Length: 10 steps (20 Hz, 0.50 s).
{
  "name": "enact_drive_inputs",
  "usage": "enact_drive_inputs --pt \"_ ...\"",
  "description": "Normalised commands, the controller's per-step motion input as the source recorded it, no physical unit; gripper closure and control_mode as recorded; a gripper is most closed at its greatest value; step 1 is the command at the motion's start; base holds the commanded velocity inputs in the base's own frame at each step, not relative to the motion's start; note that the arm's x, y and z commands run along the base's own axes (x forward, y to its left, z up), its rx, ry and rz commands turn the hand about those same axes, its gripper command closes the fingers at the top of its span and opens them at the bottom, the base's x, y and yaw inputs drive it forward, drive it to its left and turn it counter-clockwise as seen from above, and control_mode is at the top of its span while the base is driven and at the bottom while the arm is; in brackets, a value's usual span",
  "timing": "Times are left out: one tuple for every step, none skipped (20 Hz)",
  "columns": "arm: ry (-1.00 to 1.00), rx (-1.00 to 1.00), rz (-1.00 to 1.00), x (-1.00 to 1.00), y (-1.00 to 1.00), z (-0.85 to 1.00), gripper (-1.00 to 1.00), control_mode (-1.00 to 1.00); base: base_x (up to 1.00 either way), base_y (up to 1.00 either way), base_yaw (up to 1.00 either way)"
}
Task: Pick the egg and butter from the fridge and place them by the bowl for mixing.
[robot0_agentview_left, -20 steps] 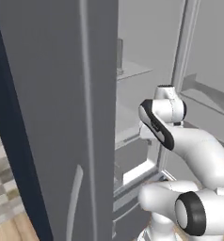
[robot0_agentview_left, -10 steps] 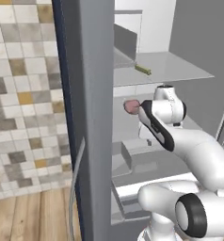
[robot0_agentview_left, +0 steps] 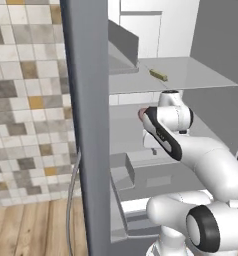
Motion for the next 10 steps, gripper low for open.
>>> enact_drive_inputs --pt "0.0 0.0 0.0 0.0 0.0 0.0 -1.0 1.0 -0.13 -0.38 0.06" --pt "0.0 0.0 0.0 0.0 0.0 0.0 -1.0 1.0 -0.13 -0.39 0.03" --pt "0.0 0.0 0.0 0.0 0.0 0.0 -1.0 1.0 -0.02 -0.21 0.02" --pt "0.0 0.0 0.0 0.0 0.0 0.0 -1.0 1.0 -0.02 -0.18 0.04" --pt "0.0 0.0 0.0 0.0 0.0 0.0 -1.0 1.0 0.0 -0.11 0.01" --pt "0.0 0.0 0.0 0.0 0.0 0.0 -1.0 1.0 0.0 0.0 0.0" --pt "0.0 0.0 0.0 0.0 0.0 0.0 -1.0 1.0 0.0 0.0 0.0" --pt "0.0 0.0 0.0 0.0 0.0 0.0 -1.0 1.0 0.0 0.0 0.0" --pt "0.0 0.0 0.0 0.0 0.0 0.0 -1.0 1.0 0.0 0.0 0.0" --pt "0.0 0.0 0.0 0.0 0.0 0.0 -1.0 1.0 0.0 0.0 0.0"
